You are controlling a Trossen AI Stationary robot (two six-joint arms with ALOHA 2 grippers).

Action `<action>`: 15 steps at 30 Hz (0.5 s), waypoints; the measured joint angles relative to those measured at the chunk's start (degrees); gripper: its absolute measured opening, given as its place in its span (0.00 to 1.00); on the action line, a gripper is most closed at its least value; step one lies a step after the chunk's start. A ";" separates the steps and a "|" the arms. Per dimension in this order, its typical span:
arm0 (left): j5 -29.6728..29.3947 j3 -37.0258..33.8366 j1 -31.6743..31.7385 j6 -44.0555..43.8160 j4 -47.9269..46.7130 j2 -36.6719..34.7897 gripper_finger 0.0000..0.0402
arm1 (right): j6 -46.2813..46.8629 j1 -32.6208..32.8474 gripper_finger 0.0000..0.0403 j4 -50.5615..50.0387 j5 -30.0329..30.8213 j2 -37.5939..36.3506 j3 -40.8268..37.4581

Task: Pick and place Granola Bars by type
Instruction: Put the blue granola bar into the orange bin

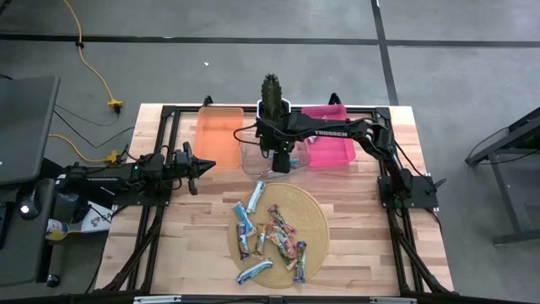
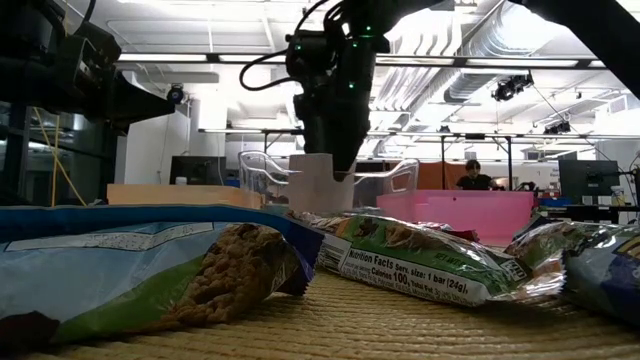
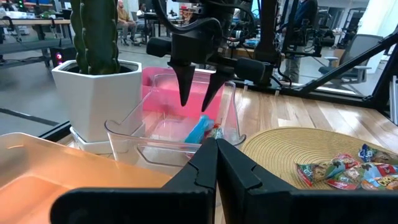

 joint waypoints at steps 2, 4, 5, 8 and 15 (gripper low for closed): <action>-0.01 -0.01 0.01 0.00 0.00 0.00 0.00 | 2.16 0.00 0.44 0.00 -0.02 -0.05 0.00; 0.00 -0.02 0.01 -0.02 0.00 0.00 0.00 | 4.72 0.04 0.47 0.07 -0.15 -0.34 0.00; 0.00 0.00 0.00 0.00 0.00 0.00 0.00 | 6.04 0.11 0.47 0.25 -0.73 -0.67 0.00; -0.02 -0.02 0.02 -0.02 0.00 0.00 0.00 | 10.49 0.32 0.48 1.57 -3.93 -1.37 0.02; -0.01 -0.01 0.01 0.00 0.00 -0.01 0.00 | 18.08 2.41 0.46 3.39 -12.10 -2.25 0.70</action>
